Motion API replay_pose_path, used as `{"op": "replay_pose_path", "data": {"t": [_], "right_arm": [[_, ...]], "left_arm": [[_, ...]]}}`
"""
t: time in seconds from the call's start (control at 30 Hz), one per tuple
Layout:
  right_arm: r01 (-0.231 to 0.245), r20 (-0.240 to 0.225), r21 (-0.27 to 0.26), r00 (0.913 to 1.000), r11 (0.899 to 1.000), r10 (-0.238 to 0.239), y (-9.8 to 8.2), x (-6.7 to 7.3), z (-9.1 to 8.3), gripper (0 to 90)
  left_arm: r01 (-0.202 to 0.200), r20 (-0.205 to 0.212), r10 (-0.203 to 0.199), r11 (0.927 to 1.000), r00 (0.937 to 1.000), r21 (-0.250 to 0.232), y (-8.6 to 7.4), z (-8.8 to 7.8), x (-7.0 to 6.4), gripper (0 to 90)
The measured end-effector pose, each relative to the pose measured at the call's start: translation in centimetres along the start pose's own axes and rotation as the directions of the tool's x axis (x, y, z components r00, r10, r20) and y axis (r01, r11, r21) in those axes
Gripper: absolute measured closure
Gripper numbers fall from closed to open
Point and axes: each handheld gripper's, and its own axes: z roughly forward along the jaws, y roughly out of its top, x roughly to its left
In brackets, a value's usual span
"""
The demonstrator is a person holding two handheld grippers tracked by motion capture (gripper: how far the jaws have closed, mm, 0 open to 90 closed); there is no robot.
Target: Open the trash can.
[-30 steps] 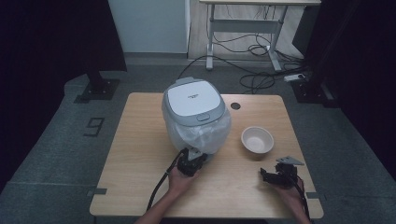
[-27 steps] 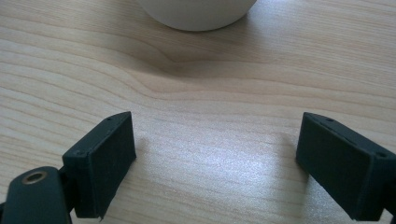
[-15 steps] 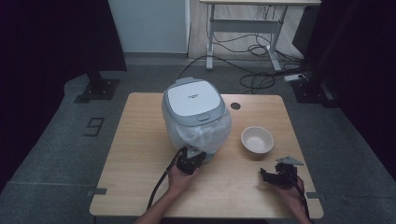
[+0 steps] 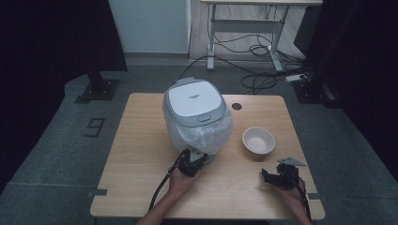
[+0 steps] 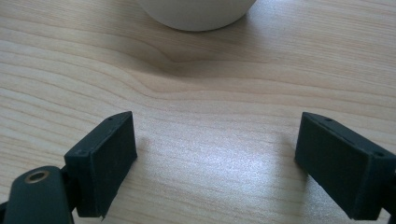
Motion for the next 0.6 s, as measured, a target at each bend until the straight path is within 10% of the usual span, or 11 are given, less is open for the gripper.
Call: {"op": "replay_pose_path", "data": {"t": [0.6], "right_arm": [[-0.001,0.002,-0.001,1.0000,1.000,0.001,-0.02,0.03,-0.02,11.8]], "left_arm": [[-0.021,0.008,0.021,0.9985,0.9998,0.051,-0.22,0.60,-0.09,90.0]]}}
